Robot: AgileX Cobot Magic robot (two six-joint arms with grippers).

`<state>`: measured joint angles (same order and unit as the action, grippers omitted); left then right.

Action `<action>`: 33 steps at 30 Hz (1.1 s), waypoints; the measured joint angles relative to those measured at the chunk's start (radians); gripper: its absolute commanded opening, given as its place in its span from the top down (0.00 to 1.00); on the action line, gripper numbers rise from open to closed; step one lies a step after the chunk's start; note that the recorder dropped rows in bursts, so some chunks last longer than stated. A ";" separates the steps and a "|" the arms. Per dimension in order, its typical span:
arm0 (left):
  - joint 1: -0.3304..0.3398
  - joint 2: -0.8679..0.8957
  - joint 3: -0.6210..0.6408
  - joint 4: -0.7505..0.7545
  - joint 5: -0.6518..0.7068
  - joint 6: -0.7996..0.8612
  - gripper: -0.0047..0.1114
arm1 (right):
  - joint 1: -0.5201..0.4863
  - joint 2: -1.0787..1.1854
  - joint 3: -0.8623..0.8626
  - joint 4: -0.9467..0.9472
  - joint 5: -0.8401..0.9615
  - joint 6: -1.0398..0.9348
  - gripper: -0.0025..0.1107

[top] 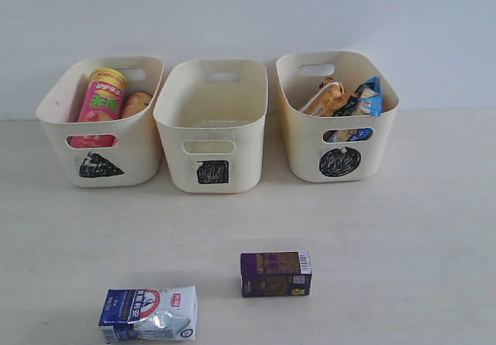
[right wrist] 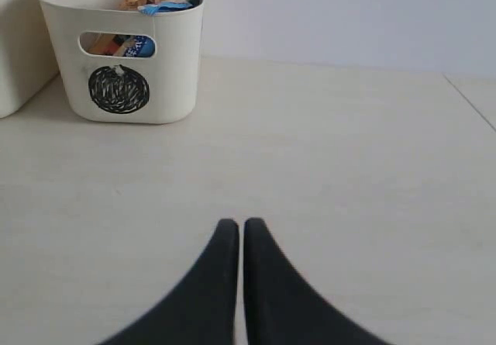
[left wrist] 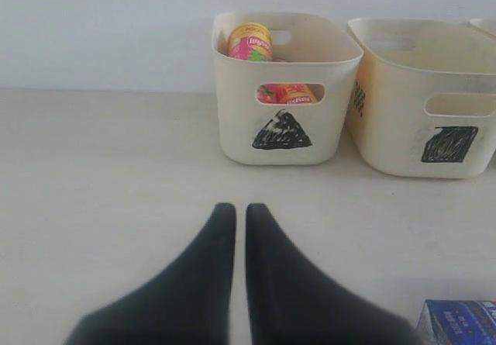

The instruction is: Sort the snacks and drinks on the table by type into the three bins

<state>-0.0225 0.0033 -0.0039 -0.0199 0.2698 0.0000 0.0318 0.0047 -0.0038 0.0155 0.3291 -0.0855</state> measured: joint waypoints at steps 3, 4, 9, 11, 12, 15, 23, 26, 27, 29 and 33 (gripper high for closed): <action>0.000 0.000 0.000 -0.002 0.007 0.000 0.92 | 0.000 0.000 0.000 0.000 0.000 0.000 0.98; 0.000 0.000 0.000 -0.002 0.011 0.000 0.92 | 0.000 0.000 0.000 0.000 0.000 0.000 0.98; 0.000 0.000 0.000 -0.003 0.015 0.000 0.92 | 0.000 0.000 0.000 0.000 0.000 0.000 0.98; 0.000 0.000 0.000 -0.003 0.015 0.000 0.92 | 0.000 0.000 0.000 0.000 0.000 0.000 0.98; 0.000 0.000 0.000 -0.003 0.015 0.000 0.92 | 0.000 0.000 0.000 0.000 0.000 0.000 0.98; 0.000 0.000 0.000 -0.003 0.015 0.000 0.92 | 0.000 0.000 0.000 0.000 0.000 0.000 0.98; 0.000 0.000 0.000 -0.003 0.015 0.000 0.92 | 0.000 0.000 0.000 0.000 0.000 0.000 0.98; 0.000 0.000 0.000 -0.003 0.015 0.000 0.92 | 0.000 0.000 0.000 0.000 0.000 0.000 0.98; 0.000 0.000 0.000 -0.003 0.015 0.000 0.92 | 0.000 0.000 0.000 0.000 0.000 0.000 0.98; 0.000 0.000 0.000 -0.003 0.015 0.000 0.92 | 0.000 0.000 0.000 0.000 0.000 0.000 0.98; 0.000 0.000 0.000 -0.003 0.015 0.000 0.92 | 0.000 0.000 0.000 0.000 0.000 0.000 0.98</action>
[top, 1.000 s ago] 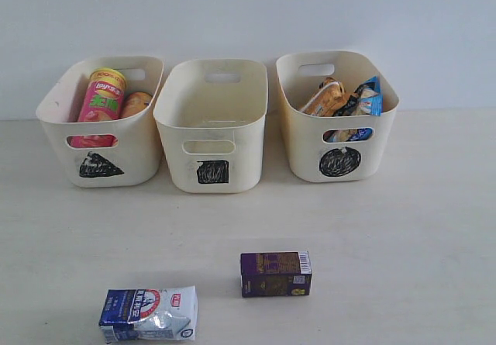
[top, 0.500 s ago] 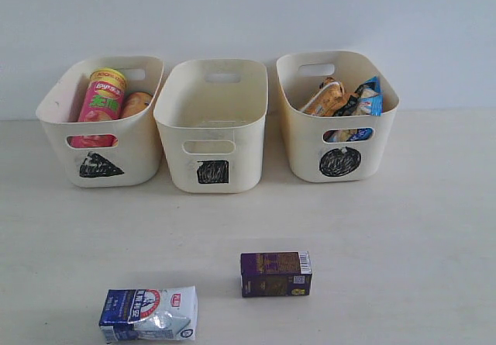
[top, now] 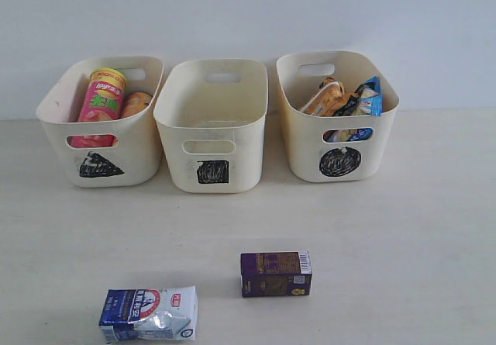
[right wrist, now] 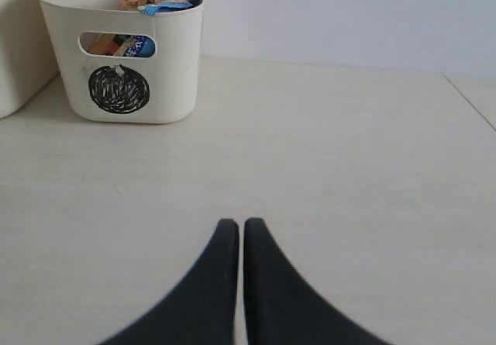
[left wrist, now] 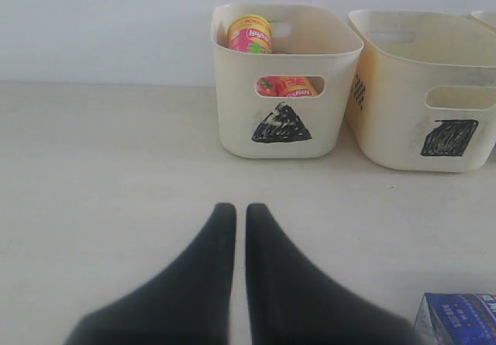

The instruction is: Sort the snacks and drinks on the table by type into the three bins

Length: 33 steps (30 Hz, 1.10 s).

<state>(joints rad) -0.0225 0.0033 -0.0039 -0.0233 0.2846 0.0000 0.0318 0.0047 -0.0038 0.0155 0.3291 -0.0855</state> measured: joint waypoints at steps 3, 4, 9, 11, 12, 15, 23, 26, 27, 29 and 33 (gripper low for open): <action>0.000 0.000 0.000 0.000 0.000 0.000 0.92 | 0.000 0.000 0.000 -0.006 -0.002 -0.007 0.98; 0.000 0.000 0.000 0.000 0.000 0.000 0.92 | 0.000 0.000 0.000 -0.010 -0.010 -0.016 0.98; 0.000 0.000 0.000 0.000 0.000 0.000 0.92 | 0.000 0.000 0.000 -0.016 -0.107 -0.027 0.98; 0.000 0.000 0.000 0.000 0.000 0.000 0.92 | 0.000 0.000 0.000 -0.008 -0.174 -0.022 0.98; 0.000 0.000 0.000 0.000 0.000 0.000 0.92 | 0.000 0.000 0.000 -0.008 -0.215 -0.020 0.98; 0.000 0.000 0.000 0.000 0.000 0.000 0.92 | 0.000 0.000 0.000 0.041 -0.353 0.072 0.98; 0.000 0.000 0.000 0.000 0.000 0.000 0.92 | 0.000 0.002 -0.042 0.022 -0.611 0.355 0.98; 0.000 0.000 0.000 0.000 0.000 0.000 0.92 | 0.000 0.064 -0.150 -0.022 -0.570 0.382 0.98; 0.000 0.000 0.000 0.000 0.000 0.000 0.92 | 0.000 0.091 -0.196 -0.036 -0.555 0.384 0.98; 0.000 0.000 0.000 0.000 0.000 0.000 0.92 | 0.000 0.171 -0.292 -0.078 -0.508 0.384 0.98; 0.000 0.000 0.000 0.000 0.000 0.000 0.92 | 0.000 0.354 -0.480 -0.156 -0.376 0.381 0.98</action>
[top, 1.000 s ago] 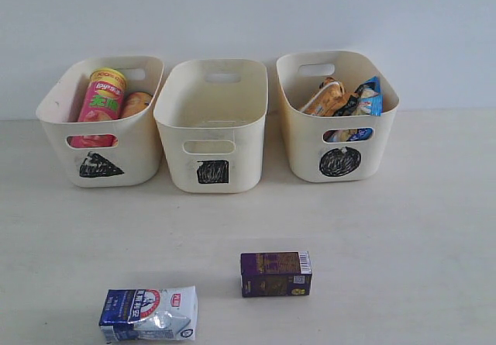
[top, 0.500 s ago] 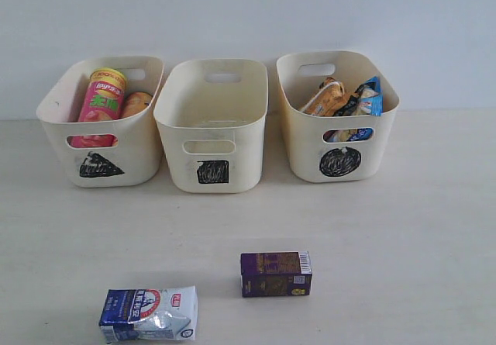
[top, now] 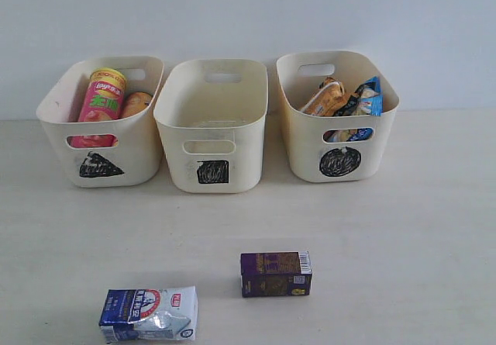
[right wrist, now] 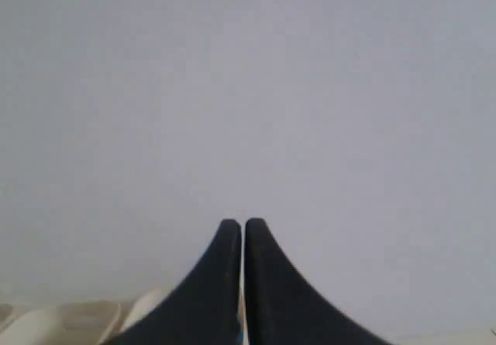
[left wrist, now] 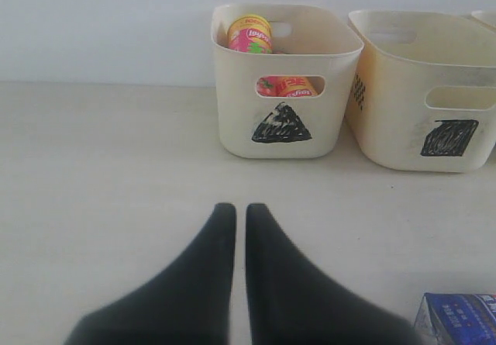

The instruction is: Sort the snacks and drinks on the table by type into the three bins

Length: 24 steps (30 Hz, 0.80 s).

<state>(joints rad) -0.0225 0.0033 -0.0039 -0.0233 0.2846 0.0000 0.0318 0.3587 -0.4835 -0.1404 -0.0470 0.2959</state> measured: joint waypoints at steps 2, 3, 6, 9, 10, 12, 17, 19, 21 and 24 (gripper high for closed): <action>0.000 0.000 0.000 0.000 0.000 0.000 0.92 | 0.000 0.092 -0.083 -0.019 0.086 -0.029 0.98; 0.000 0.000 0.000 0.000 0.000 0.000 0.92 | 0.000 0.141 -0.125 -0.023 0.119 -0.047 0.98; 0.000 0.000 0.000 0.000 0.000 0.000 0.92 | 0.000 0.271 -0.221 -0.035 0.227 -0.130 0.98; 0.000 0.000 0.000 0.000 0.000 0.000 0.92 | 0.000 0.393 -0.301 -0.032 0.341 -0.211 0.98; 0.000 0.000 0.000 0.000 0.000 0.000 0.92 | 0.000 0.422 -0.320 -0.026 0.378 -0.239 0.98; 0.000 0.000 0.000 0.000 0.000 0.000 0.92 | 0.000 0.497 -0.366 0.025 0.453 -0.339 0.98; 0.000 0.000 0.000 0.000 0.000 0.000 0.92 | 0.000 0.670 -0.478 0.286 0.654 -0.691 0.98; 0.000 0.000 0.000 0.000 0.000 0.000 0.92 | 0.000 0.740 -0.521 0.388 0.740 -0.833 0.98; 0.000 0.000 0.000 0.000 0.000 0.000 0.92 | 0.000 0.799 -0.557 0.471 0.811 -0.946 0.98; 0.000 0.000 0.000 0.000 0.000 0.000 0.92 | 0.005 0.891 -0.609 0.584 0.888 -1.098 0.98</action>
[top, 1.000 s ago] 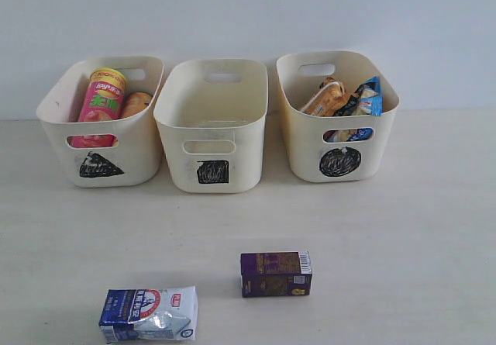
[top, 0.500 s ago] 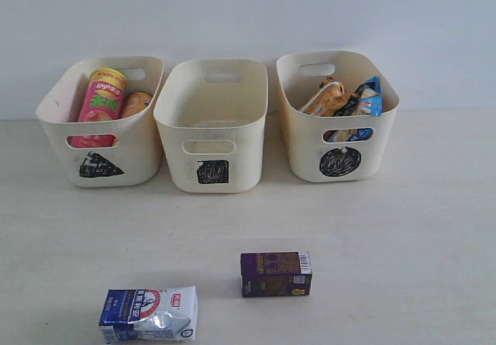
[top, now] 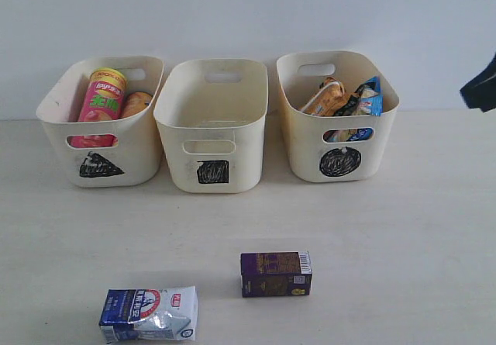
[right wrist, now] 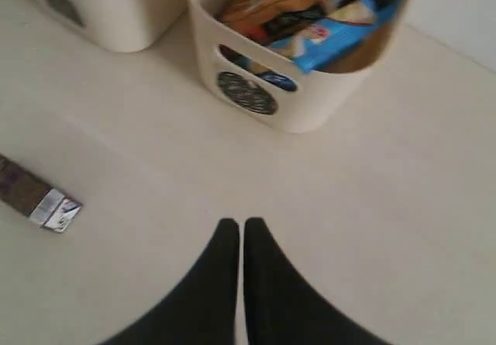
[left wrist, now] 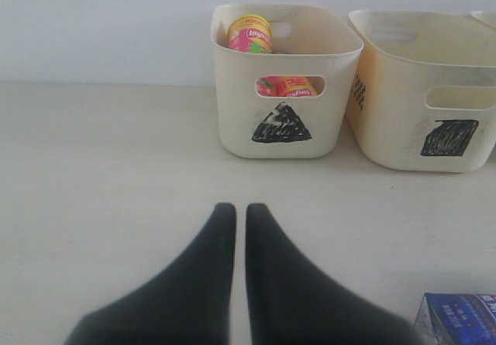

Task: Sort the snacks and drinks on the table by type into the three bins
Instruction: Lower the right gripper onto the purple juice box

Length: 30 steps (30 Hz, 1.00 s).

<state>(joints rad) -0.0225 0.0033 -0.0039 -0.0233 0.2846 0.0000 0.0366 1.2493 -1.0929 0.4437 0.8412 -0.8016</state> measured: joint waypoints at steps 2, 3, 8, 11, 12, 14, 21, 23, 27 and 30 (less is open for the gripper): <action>0.000 0.000 0.000 0.000 0.000 0.000 0.92 | 0.024 0.057 -0.035 0.030 0.039 -0.064 0.98; 0.000 0.000 0.000 0.000 0.000 0.000 0.92 | 0.040 0.079 -0.052 0.032 0.052 -0.082 0.98; 0.000 0.000 0.000 0.000 0.000 0.000 0.92 | 0.158 0.199 -0.131 0.004 0.098 -0.133 0.98; 0.000 0.000 0.000 0.000 0.000 0.000 0.92 | 0.226 0.276 -0.184 -0.005 0.141 -0.138 0.98; 0.000 0.000 0.000 0.000 0.000 0.000 0.92 | 0.242 0.298 -0.206 -0.006 0.159 -0.138 0.98; 0.000 0.000 0.000 0.000 0.000 0.000 0.92 | 0.284 0.353 -0.250 -0.006 0.209 -0.145 0.98; 0.000 0.000 0.000 0.000 0.000 0.000 0.92 | 0.432 0.506 -0.346 -0.106 0.307 -0.166 0.98; 0.000 0.000 0.000 0.000 0.000 0.000 0.92 | 0.475 0.539 -0.354 -0.150 0.314 -0.166 0.98; 0.000 0.000 0.000 0.000 0.000 0.000 0.92 | 0.534 0.592 -0.359 -0.206 0.318 -0.193 0.88; 0.000 0.000 0.000 0.000 0.000 0.000 0.92 | 0.551 0.621 -0.360 -0.216 0.320 -0.216 0.66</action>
<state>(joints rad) -0.0225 0.0033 -0.0039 -0.0233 0.2846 0.0000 0.5877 1.8705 -1.4527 0.2281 1.1616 -1.0180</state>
